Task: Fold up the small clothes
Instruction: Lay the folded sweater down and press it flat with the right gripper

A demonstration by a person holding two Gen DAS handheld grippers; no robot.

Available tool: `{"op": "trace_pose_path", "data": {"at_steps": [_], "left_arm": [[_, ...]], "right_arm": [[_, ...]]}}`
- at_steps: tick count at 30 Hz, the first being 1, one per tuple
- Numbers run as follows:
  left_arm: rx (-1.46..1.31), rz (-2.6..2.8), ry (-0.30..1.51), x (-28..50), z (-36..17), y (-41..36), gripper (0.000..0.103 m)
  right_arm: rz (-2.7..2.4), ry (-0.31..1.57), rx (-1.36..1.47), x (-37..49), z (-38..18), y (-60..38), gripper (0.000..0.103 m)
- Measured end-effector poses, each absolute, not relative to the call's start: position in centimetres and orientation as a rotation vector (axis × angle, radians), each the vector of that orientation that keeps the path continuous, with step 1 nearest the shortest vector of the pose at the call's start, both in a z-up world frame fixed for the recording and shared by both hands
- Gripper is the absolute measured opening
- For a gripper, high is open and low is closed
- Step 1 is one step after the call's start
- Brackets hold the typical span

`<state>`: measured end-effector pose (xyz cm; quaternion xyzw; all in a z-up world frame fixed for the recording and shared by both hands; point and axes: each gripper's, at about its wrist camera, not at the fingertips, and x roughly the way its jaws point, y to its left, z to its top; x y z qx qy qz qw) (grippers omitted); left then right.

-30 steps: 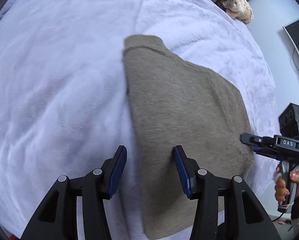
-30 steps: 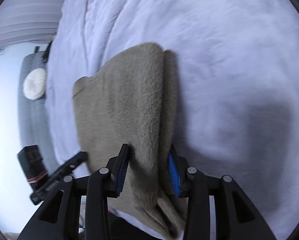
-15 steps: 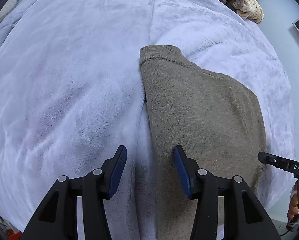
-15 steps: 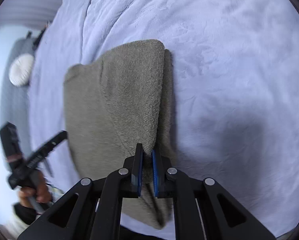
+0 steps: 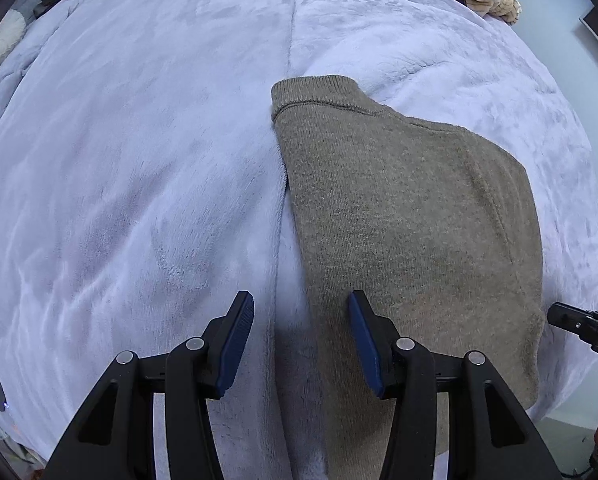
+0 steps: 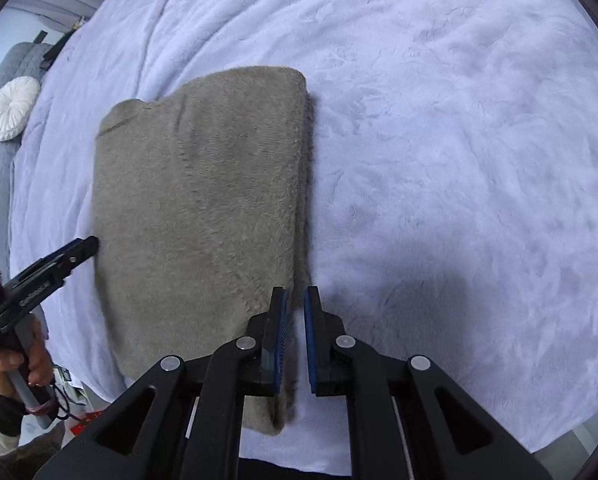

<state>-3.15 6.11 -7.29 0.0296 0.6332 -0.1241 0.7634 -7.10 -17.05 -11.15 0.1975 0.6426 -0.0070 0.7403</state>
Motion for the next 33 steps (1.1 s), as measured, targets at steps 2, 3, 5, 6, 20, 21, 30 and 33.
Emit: {"op": "trace_pose_path", "data": {"at_steps": [2, 3, 5, 6, 20, 21, 30, 33], "left_arm": [[0.064, -0.267, 1.378, -3.2, -7.3, 6.2, 0.051], [0.065, -0.265, 1.378, -3.3, -7.2, 6.1, 0.051], [0.071, -0.262, 1.378, -3.3, -7.2, 6.1, 0.051], [0.074, -0.261, 1.379, -3.3, -7.1, 6.1, 0.051], [0.072, -0.26, 1.387, -3.5, -6.8, 6.3, 0.052], [0.074, -0.262, 1.387, -3.5, -6.8, 6.4, 0.052], [0.078, -0.277, 1.407, -4.7, -6.2, 6.8, 0.052], [0.09, -0.29, 1.417, -5.6, -6.3, 6.8, 0.052]], "right_arm": [[0.008, 1.369, 0.43, -7.3, -10.4, -15.6, 0.01], [0.022, 1.359, 0.422, -6.8, -9.9, -15.0, 0.01], [0.049, 1.369, 0.398, -6.3, -10.2, -13.8, 0.01], [0.052, 1.389, 0.383, -5.9, -10.8, -13.2, 0.01], [-0.079, 1.482, 0.424, -7.4, -13.1, -16.2, 0.007], [-0.083, 1.479, 0.433, -7.7, -12.9, -16.5, 0.008], [-0.082, 1.466, 0.444, -9.0, -11.9, -16.4, 0.008], [-0.057, 1.463, 0.439, -8.6, -11.8, -15.6, 0.008]]}}
